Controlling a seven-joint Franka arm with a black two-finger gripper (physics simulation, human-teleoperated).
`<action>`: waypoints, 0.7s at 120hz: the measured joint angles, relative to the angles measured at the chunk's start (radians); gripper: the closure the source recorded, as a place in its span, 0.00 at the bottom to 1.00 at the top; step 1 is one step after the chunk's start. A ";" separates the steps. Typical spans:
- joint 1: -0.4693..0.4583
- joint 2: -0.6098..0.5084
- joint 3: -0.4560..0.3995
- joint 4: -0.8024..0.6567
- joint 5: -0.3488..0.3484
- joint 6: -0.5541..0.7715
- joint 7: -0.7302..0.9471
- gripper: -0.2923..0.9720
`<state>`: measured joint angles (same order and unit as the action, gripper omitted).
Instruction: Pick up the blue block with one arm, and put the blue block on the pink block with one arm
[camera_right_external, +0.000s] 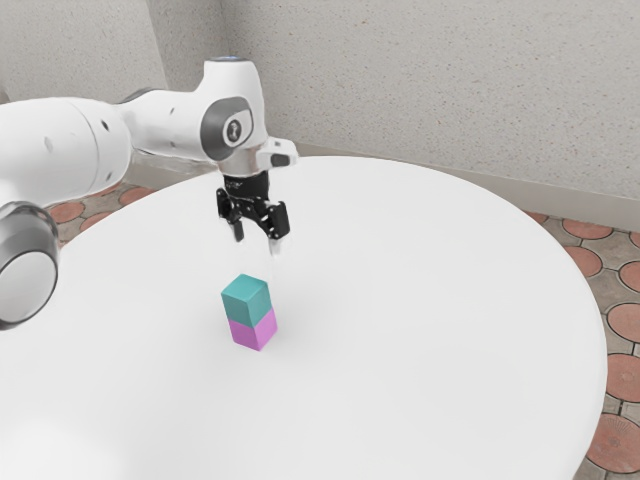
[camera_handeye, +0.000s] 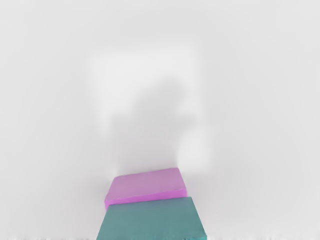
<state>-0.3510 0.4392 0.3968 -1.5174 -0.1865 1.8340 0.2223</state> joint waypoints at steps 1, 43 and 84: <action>0.000 -0.006 0.000 0.002 0.005 -0.003 0.000 0.25; -0.041 -0.167 -0.013 0.153 0.284 -0.211 -0.001 0.23; -0.053 -0.166 -0.010 0.145 0.359 -0.303 -0.036 0.23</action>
<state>-0.4037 0.2727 0.3868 -1.3720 0.1730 1.5310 0.1867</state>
